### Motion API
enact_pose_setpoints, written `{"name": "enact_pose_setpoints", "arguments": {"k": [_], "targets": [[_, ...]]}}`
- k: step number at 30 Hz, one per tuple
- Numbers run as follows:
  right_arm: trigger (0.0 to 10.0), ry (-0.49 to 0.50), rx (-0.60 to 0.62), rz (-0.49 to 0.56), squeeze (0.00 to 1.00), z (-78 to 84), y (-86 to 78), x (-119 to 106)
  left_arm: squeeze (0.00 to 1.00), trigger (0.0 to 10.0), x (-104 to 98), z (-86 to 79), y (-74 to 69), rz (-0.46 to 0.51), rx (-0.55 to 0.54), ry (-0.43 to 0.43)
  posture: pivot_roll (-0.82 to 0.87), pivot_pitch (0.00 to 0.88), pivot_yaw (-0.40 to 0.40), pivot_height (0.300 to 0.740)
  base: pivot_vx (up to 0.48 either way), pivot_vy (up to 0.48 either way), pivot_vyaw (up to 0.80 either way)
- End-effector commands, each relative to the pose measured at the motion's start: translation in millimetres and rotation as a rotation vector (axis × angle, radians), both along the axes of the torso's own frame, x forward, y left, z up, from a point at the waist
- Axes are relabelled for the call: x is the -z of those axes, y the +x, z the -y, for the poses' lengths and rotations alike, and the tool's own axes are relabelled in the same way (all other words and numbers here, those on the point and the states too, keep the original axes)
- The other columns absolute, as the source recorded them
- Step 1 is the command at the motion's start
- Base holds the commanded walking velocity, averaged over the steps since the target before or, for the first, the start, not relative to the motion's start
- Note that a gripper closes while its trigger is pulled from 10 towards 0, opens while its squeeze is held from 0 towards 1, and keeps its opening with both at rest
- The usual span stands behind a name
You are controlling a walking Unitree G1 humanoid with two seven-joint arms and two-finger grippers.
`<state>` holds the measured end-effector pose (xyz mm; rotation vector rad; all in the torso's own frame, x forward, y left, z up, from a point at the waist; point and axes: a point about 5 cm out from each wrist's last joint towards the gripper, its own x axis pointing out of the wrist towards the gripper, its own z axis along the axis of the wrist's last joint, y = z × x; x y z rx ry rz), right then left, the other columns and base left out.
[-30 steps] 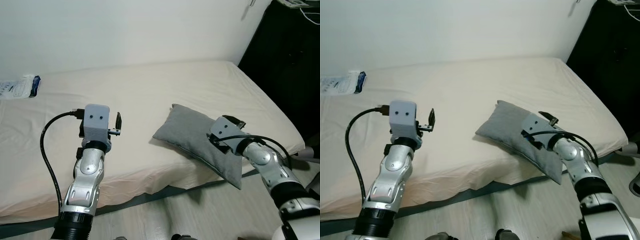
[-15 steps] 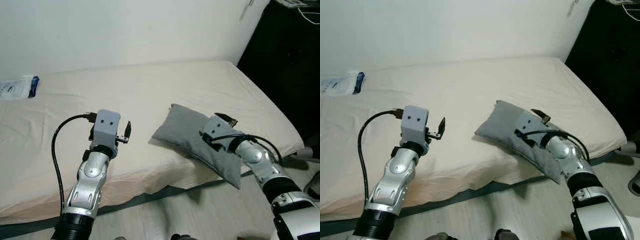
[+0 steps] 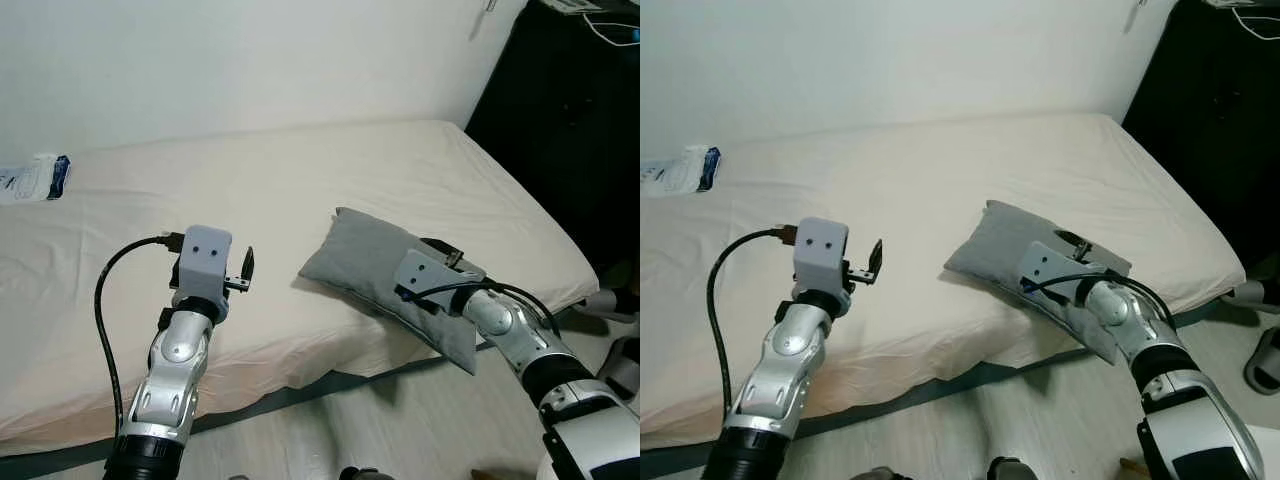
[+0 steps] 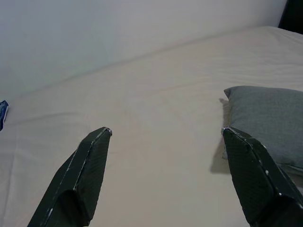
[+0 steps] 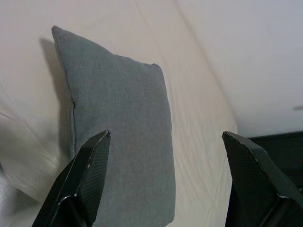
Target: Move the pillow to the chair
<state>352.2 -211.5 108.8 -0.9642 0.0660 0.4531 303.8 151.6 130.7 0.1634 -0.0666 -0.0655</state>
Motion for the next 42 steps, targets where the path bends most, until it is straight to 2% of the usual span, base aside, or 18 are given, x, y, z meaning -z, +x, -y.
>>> {"name": "enact_pose_setpoints", "arguments": {"k": [1,6,15,16,18,20,21,24,26,27,30,32,34,36,37,39,40,42], "targets": [[10.0,0.003,-0.004,-0.014,0.00,-2.1,0.2,2,0.00,10.0,3,2.6,-3.5,-0.004,0.018,-0.001,0.03,0.080,-0.024,0.740,0.000,0.000,0.00],[10.0,0.084,0.092,-0.060,0.00,6.4,1.9,4,0.00,10.0,0,8.8,1.3,0.001,0.043,0.001,0.03,0.081,-0.004,0.740,0.000,0.000,0.00],[10.0,0.092,0.134,-0.098,0.00,31.0,3.9,-13,0.00,10.0,-7,8.8,5.9,0.028,0.053,-0.003,0.01,0.088,0.003,0.740,0.000,0.000,0.00],[10.0,0.219,0.206,-0.108,0.00,52.8,-5.2,-18,0.00,10.0,-8,9.2,4.7,0.032,0.049,-0.009,0.00,0.099,0.001,0.740,0.000,0.000,0.00],[10.0,0.219,0.206,-0.108,0.00,52.8,-5.2,-18,0.00,10.0,-8,9.2,4.7,0.032,0.049,-0.009,0.00,0.099,0.001,0.740,0.000,0.000,0.00],[10.0,0.376,0.286,-0.092,0.00,71.9,-16.4,-25,0.00,10.0,-9,9.8,3.6,0.034,0.046,-0.016,-0.01,0.114,-0.001,0.740,0.000,0.000,0.00],[10.0,0.528,0.359,-0.053,0.00,83.2,-21.6,-31,0.00,10.0,-9,9.9,3.4,0.034,0.045,-0.019,-0.01,0.118,-0.002,0.740,0.000,0.000,0.00],[10.0,0.630,0.403,-0.027,0.00,90.7,-25.4,-35,0.00,10.0,-10,9.9,3.4,0.033,0.044,-0.021,-0.01,0.118,-0.002,0.740,0.000,0.000,0.00],[10.0,0.907,0.530,0.113,0.00,114.3,-28.8,-54,0.00,10.0,-9,9.6,3.2,0.030,0.041,-0.028,-0.01,0.125,-0.001,0.740,0.000,0.000,0.00],[10.0,1.007,0.522,0.246,0.00,117.1,-24.9,-81,0.00,10.0,-10,9.3,2.8,0.030,0.040,-0.031,-0.01,0.129,-0.001,0.740,0.000,0.000,0.00],[10.0,1.070,0.507,0.334,0.00,118.4,-23.8,-100,0.00,10.0,-10,9.1,2.4,0.030,0.040,-0.033,-0.01,0.129,-0.001,0.740,0.000,0.000,0.00],[10.0,1.191,0.359,0.417,0.00,98.7,-15.1,-146,0.00,10.0,-13,8.1,3.3,0.036,0.038,-0.035,-0.01,0.136,-0.004,0.740,0.000,0.000,0.00],[10.0,1.191,0.359,0.417,0.00,98.7,-15.1,-146,0.00,10.0,-13,8.1,3.3,0.036,0.038,-0.035,-0.01,0.136,-0.004,0.740,0.000,0.000,0.00],[10.0,1.171,0.246,0.381,0.00,70.8,-8.4,-169,0.00,10.0,-15,7.7,4.5,0.039,0.035,-0.031,0.00,0.137,-0.005,0.740,0.000,0.000,0.00],[10.0,1.171,0.246,0.381,0.00,70.8,-8.4,-169,0.00,10.0,-15,7.7,4.5,0.039,0.035,-0.031,0.00,0.137,-0.005,0.740,0.000,0.000,0.00],[10.0,1.094,0.150,0.292,0.00,37.8,-2.8,-170,0.00,10.0,-16,7.6,4.7,0.041,0.035,-0.030,0.00,0.138,-0.002,0.740,0.000,0.000,0.00],[10.0,1.094,0.150,0.292,0.00,37.8,-2.8,-170,0.00,10.0,-16,7.6,4.7,0.041,0.035,-0.030,0.00,0.138,-0.002,0.740,0.000,0.000,0.00],[10.0,1.006,0.081,0.137,0.00,-16.0,5.4,-147,0.00,10.0,-20,7.1,5.5,0.047,0.041,-0.011,0.00,0.142,-0.001,0.740,0.000,0.000,0.00]]}}
